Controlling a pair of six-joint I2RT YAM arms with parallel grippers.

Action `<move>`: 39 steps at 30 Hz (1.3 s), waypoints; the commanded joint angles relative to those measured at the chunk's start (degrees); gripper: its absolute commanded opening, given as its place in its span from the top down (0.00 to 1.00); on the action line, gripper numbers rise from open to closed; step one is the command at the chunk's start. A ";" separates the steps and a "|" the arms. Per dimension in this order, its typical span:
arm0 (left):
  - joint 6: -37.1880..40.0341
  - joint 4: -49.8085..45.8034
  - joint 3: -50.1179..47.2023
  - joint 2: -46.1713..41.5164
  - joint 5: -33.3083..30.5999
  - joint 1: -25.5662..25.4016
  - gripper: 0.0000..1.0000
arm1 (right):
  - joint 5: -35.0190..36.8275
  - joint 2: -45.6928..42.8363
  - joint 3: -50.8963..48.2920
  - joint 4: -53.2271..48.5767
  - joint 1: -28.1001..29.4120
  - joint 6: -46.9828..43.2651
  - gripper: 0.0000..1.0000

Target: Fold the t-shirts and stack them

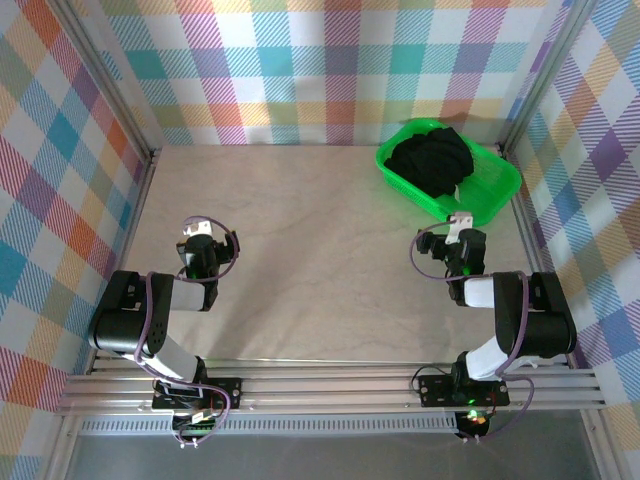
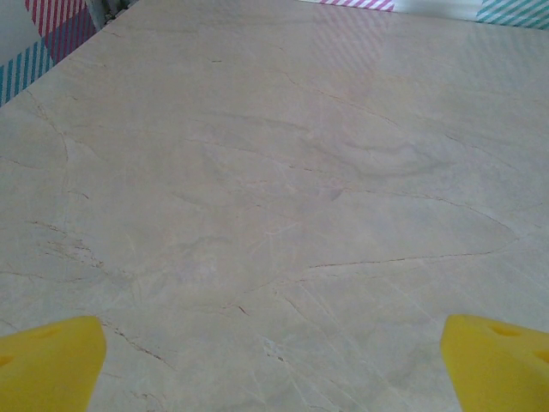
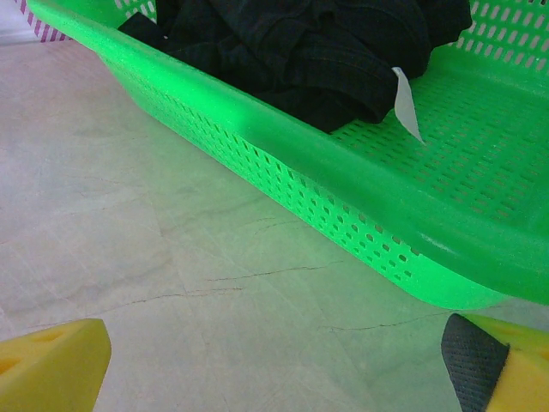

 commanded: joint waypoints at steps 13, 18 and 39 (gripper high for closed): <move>2.17 -12.75 2.85 -13.17 -10.06 -4.74 0.00 | 10.51 -15.97 9.51 -23.10 4.73 0.48 0.01; -10.24 -29.46 17.55 -26.82 -20.07 -7.85 0.00 | 3.31 -21.67 36.33 -55.44 5.66 15.68 0.00; -36.64 -84.08 61.66 -11.38 20.90 -17.73 0.11 | -6.57 41.13 91.57 -79.13 -4.11 27.95 0.14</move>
